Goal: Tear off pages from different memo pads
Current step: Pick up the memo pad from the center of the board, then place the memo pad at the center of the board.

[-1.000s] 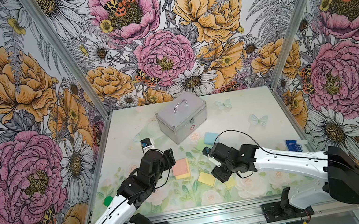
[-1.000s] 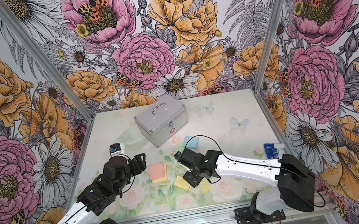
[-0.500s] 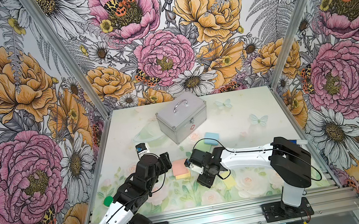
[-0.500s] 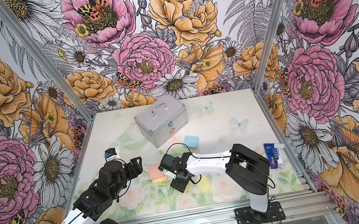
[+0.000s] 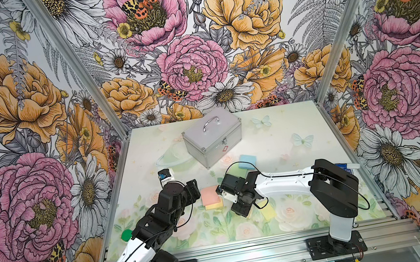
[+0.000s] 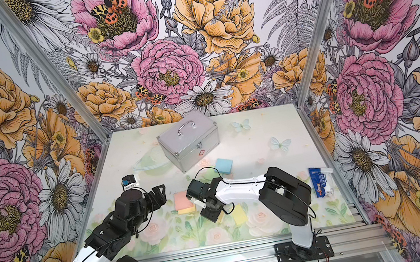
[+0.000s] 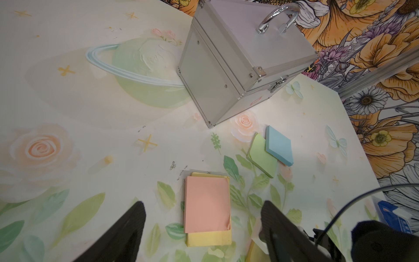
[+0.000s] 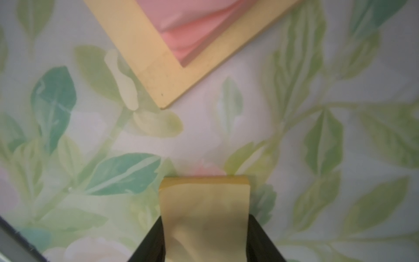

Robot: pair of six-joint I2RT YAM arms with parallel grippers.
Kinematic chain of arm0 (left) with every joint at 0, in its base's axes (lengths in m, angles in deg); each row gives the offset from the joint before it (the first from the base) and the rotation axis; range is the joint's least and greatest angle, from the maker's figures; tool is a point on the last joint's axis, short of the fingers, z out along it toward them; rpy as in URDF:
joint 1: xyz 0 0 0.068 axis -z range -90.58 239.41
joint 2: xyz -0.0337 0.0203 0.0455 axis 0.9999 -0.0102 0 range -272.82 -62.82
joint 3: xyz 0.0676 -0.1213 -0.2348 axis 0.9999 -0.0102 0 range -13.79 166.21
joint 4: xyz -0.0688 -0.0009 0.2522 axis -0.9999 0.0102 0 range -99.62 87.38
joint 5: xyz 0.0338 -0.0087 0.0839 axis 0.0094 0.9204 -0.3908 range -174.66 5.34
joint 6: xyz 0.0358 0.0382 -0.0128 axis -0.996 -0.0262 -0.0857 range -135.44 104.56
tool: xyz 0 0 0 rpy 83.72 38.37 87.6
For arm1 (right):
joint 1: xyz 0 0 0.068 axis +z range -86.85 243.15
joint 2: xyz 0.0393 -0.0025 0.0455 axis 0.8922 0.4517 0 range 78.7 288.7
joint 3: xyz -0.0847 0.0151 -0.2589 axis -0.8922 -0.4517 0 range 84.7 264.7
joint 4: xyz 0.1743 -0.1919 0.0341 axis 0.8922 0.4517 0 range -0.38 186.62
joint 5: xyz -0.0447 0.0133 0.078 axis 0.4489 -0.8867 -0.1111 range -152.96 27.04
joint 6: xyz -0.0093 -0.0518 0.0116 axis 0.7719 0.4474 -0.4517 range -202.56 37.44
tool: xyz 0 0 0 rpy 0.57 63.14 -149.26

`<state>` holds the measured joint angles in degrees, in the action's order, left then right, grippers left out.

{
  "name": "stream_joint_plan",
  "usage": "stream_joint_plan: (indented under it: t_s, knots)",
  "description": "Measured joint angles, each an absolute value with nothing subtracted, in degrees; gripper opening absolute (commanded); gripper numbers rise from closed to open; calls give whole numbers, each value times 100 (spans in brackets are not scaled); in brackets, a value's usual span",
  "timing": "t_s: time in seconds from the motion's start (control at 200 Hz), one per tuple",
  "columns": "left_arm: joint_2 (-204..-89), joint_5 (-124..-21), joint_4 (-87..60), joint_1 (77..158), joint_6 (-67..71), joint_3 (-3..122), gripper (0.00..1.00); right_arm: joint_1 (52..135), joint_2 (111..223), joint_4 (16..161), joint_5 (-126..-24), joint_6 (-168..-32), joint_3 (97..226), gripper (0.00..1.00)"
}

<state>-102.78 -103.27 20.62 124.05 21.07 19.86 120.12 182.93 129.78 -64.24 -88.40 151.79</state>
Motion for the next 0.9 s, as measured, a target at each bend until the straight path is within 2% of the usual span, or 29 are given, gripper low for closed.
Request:
stream_joint_plan:
  t_s: [0.06, 0.305, 0.575, 0.7, 0.9]
  knots:
    - [-10263, -10327, 2062, 12405, 2107, 1972, 83, 12005, 18271, 12915, -6337, -8993, 15223, 39]
    - [-10200, -10327, 2062, 12405, 2109, 1940, 83, 11855, 18288, 12886, -5633, -10045, 15245, 37]
    - [-10171, -10285, 2058, 12405, 2109, 1844, 83, 10749, 17305, 12657, -4348, -10956, 14595, 41]
    - [-10141, -10224, 2053, 12405, 2111, 1739, 83, 10224, 16957, 12519, -4121, -11199, 14270, 42]
    - [-10143, -10152, 1999, 12400, 2111, 1682, 84, 9927, 17187, 12370, -4062, -11472, 14058, 44]
